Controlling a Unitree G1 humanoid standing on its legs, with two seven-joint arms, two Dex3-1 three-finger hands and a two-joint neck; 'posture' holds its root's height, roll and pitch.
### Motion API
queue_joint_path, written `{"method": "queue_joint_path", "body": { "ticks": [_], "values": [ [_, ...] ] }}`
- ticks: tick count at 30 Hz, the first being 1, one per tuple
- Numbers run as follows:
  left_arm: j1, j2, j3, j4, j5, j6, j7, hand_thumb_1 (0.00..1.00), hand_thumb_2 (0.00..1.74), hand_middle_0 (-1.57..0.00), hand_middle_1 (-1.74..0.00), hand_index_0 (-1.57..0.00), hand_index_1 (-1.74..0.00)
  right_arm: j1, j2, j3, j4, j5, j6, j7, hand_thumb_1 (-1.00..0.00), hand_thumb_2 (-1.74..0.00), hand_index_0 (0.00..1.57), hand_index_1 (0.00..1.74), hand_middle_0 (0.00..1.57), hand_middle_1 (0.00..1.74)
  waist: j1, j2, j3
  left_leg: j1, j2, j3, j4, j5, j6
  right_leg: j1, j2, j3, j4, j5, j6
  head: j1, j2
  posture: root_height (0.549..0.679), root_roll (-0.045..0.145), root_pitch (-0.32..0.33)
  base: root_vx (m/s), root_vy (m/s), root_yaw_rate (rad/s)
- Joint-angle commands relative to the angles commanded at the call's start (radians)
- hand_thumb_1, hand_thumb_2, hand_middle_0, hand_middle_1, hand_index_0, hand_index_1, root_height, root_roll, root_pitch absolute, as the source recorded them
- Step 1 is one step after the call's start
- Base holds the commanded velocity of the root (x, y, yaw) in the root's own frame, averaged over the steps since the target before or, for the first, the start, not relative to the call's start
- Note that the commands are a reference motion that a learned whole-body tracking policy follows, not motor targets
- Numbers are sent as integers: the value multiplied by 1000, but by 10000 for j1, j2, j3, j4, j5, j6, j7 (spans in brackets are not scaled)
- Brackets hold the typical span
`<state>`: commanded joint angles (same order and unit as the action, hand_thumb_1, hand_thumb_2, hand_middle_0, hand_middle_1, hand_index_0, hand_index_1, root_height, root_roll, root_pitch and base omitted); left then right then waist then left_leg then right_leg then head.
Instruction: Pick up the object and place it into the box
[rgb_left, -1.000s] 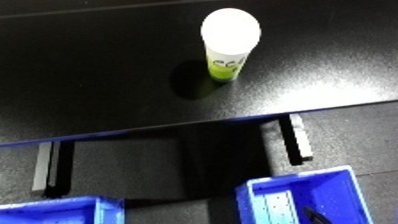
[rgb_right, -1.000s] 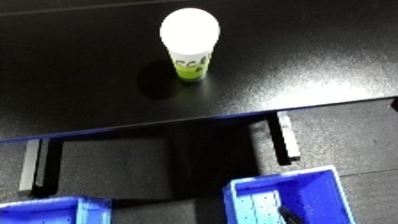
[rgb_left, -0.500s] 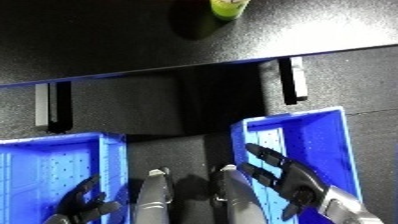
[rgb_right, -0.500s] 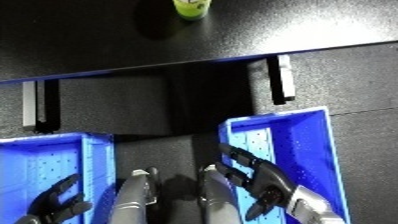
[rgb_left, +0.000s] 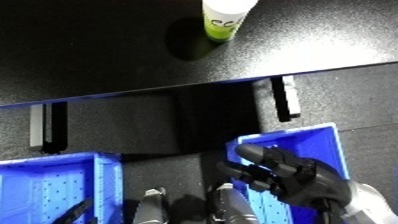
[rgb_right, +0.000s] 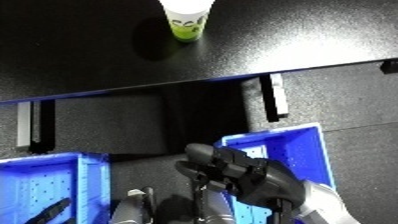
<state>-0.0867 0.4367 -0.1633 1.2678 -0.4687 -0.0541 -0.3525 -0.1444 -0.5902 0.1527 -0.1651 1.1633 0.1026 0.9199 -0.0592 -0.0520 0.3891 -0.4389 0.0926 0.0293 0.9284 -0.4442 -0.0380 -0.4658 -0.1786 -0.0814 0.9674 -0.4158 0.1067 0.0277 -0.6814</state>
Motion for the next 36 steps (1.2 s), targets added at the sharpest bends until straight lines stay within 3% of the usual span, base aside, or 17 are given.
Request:
{"method": "queue_joint_path", "body": {
  "ticks": [7, 11, 14, 19, 24, 30, 36],
  "values": [
    [78, -159, 107, 326, 125, -128, -78, 0, 0, 0, 0, 0, 0, -711, 385, -1183, -1022, 678, -1394, -1690, 0, 0, 0, 0, 0, 0, -91, 98, -88, -69, 11, 24, 143, -55, 33, 2, 78, 33, 104, -66, -86, 315, 792, 606, 29, -66, 44, 5, -25],
    [156, -240, 111, 299, 197, -43, -50, 0, 0, 0, 0, 0, 0, -1141, 374, -1807, -875, -252, -2634, -3239, 0, 0, 0, 0, 0, 0, -124, 162, -98, -75, 5, 38, 242, -93, 48, 16, 95, 43, 154, -79, -141, 404, 1136, 605, 31, -70, 64, 3, -9],
    [263, -273, 99, 128, 212, 75, -17, 0, 0, 0, 0, 0, 0, -1412, 207, -2158, -673, -1023, -3015, -4295, 0, 0, 0, 0, 0, 0, -137, 205, -73, -61, -16, 41, 272, -93, 73, 14, 123, 50, 171, -69, -189, 495, 1213, 605, 32, -73, 61, 8, -22],
    [391, -293, 41, -242, 253, 315, 66, 0, 0, 0, 0, 0, 0, -1889, -224, -2243, -330, -2396, -2827, -6330, 0, 0, 0, 0, 0, 0, -85, 249, 18, -14, -69, 14, 300, -75, 122, 25, 151, 61, 196, -46, -249, 768, 1221, 605, 33, -80, 58, 2, -4],
    [453, -340, -115, -423, 264, 396, 184, 0, 0, 0, 0, 0, 0, -2551, -794, -2039, 518, -3185, -2384, -7876, 0, 0, 0, 0, 0, 0, 34, 275, 70, 65, -117, -19, 211, -21, 151, 74, 140, 51, 150, -14, -298, 1163, 1026, 605, 33, -85, 49, -8, 8],
    [467, -333, -231, -509, 276, 520, 231, 0, 0, 0, 0, 0, 0, -3253, -1188, -1490, 1502, -3805, -1560, -9285, 0, 0, 0, 0, 0, 0, 178, 336, 135, 190, -192, -57, 7, 95, 153, 156, 140, 59, 45, 29, -374, 1645, 1032, 607, 36, -90, 41, -9, 31],
    [425, -329, -345, -592, 223, 628, 224, 0, 0, 0, 0, 0, 0, -3936, -1401, -888, 2568, -3919, -921, -9862, 0, 0, 0, 0, 0, 0, 352, 413, 218, 191, -242, -99, -25, 146, 151, 141, 122, 42, 54, 36, -450, 2297, 1093, 606, 39, -93, 23, -10, 40]
  ]
}}
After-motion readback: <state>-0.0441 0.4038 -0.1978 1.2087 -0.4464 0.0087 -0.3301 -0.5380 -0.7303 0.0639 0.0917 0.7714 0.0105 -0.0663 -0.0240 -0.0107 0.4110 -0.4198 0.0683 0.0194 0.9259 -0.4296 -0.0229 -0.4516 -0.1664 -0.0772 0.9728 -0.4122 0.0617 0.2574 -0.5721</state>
